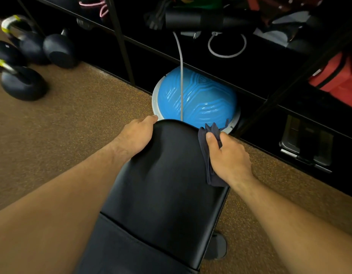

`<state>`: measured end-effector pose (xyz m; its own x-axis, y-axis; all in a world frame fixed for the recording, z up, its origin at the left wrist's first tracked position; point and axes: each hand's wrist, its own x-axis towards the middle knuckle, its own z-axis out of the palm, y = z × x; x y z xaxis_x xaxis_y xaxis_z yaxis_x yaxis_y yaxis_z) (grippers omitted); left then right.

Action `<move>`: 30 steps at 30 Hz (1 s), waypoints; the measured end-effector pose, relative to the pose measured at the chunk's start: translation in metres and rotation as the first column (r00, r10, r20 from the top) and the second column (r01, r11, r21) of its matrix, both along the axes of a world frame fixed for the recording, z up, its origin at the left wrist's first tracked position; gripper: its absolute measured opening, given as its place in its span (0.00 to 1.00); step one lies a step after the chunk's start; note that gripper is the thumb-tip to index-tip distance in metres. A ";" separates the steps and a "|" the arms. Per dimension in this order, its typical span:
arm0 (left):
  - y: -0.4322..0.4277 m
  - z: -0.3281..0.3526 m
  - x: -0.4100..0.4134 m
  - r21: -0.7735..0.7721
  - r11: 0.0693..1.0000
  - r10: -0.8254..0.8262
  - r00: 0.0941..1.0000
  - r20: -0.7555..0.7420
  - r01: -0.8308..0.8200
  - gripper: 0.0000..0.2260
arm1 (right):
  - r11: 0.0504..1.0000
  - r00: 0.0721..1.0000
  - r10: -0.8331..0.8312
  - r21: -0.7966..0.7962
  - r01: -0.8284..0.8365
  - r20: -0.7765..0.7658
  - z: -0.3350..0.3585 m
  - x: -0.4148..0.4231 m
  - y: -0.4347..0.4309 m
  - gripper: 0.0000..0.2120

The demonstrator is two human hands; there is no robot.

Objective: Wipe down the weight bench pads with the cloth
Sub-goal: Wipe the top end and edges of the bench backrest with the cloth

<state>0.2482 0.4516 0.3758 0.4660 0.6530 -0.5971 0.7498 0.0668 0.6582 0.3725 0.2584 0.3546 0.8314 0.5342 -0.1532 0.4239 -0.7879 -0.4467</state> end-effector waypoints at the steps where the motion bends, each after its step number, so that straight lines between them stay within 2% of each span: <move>1: 0.001 0.000 0.000 -0.006 1.000 -0.004 1.000 -0.013 0.004 0.28 | 0.999 0.998 -0.039 -0.020 0.038 -0.049 -0.001 0.005 0.004 0.23; 3: 0.002 -0.005 0.001 -0.008 1.000 0.000 1.000 -0.019 0.000 0.29 | 0.988 0.963 -0.150 -0.054 0.142 -0.223 -0.002 0.020 0.014 0.26; 5: 0.004 -0.009 0.002 0.012 1.000 0.003 1.000 -0.014 -0.003 0.29 | 0.967 0.879 -0.245 -0.040 0.251 -0.409 -0.002 0.032 0.022 0.23; 6: 0.005 -0.010 0.002 0.026 1.000 0.003 1.000 -0.020 -0.003 0.31 | 0.961 0.855 -0.260 -0.031 0.276 -0.449 -0.002 0.036 0.024 0.20; 8: 0.006 -0.013 0.002 0.045 0.999 0.010 0.999 -0.036 -0.009 0.34 | 0.966 0.883 -0.250 -0.045 0.254 -0.397 -0.003 0.035 0.025 0.21; 10: 0.004 -0.013 0.003 0.067 0.998 0.007 0.999 -0.052 -0.004 0.34 | 0.974 0.953 -0.228 -0.034 0.226 -0.200 -0.003 0.024 0.019 0.24; 12: 0.001 -0.013 0.004 0.091 0.996 -0.018 0.998 -0.055 0.023 0.31 | 0.978 0.977 -0.207 0.022 0.208 -0.053 -0.002 0.008 0.007 0.25; 15: -0.003 -0.002 0.010 0.159 0.982 -0.094 0.992 -0.084 0.107 0.28 | 0.972 0.977 -0.211 0.106 0.208 0.016 -0.002 -0.020 -0.011 0.20; 18: -0.014 0.011 0.027 0.289 0.926 -0.224 0.970 -0.091 0.241 0.20 | 0.956 0.971 -0.240 0.175 0.237 -0.004 -0.005 -0.037 -0.022 0.18; 20: -0.027 0.016 0.043 0.376 0.855 -0.359 0.931 -0.067 0.357 0.16 | 0.941 0.963 -0.265 0.203 0.269 -0.049 -0.009 -0.036 -0.023 0.18; 23: -0.044 0.012 0.062 0.385 0.732 -0.545 0.822 -0.165 0.562 0.19 | 0.933 0.952 -0.288 0.194 0.304 -0.107 -0.010 -0.023 -0.021 0.21; 25: -0.044 0.008 0.065 0.375 0.689 -0.573 0.783 -0.240 0.620 0.22 | 0.926 0.939 -0.311 0.175 0.335 -0.149 -0.009 -0.013 -0.020 0.23; 30: -0.043 0.006 0.059 0.398 0.652 -0.590 0.761 -0.268 0.646 0.22 | 0.918 0.916 -0.354 0.119 0.379 -0.188 -0.005 -0.006 -0.018 0.24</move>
<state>0.3069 0.4084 0.3813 0.8122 0.4351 -0.3886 0.5744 -0.7127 0.4026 0.3666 0.2409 0.3494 0.9441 0.2237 -0.2420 0.0315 -0.7923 -0.6094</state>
